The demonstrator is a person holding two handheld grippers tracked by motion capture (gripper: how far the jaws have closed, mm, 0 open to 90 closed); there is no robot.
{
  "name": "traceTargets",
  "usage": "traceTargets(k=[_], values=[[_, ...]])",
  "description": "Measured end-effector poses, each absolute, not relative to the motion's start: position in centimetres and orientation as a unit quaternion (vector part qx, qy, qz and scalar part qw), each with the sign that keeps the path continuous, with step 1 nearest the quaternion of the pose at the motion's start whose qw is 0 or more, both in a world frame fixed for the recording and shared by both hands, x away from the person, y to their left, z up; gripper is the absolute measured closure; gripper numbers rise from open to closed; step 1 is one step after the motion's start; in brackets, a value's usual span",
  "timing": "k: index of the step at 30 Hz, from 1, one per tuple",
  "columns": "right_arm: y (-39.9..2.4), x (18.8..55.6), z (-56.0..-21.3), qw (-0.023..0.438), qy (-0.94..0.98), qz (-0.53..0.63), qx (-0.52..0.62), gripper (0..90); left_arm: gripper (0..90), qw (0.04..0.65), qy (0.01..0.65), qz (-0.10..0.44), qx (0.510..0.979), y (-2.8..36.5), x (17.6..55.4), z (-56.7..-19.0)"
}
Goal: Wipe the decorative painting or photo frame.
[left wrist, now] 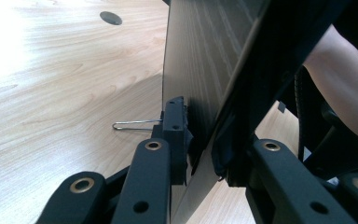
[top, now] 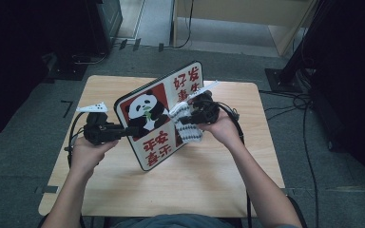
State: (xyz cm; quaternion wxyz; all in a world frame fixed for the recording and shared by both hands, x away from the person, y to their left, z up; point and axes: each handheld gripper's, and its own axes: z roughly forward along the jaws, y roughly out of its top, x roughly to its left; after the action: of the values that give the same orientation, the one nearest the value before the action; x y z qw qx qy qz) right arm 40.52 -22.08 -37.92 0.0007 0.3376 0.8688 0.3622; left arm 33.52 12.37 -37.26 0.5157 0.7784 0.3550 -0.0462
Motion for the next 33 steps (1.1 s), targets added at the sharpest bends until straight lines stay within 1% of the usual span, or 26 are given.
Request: traceTargets(k=[33], values=[[-22.2,39.3,-43.4,-0.029,0.877,0.318,0.36,76.6,75.5,0.523,0.349,-0.053,0.776,12.6,33.9,-37.5]])
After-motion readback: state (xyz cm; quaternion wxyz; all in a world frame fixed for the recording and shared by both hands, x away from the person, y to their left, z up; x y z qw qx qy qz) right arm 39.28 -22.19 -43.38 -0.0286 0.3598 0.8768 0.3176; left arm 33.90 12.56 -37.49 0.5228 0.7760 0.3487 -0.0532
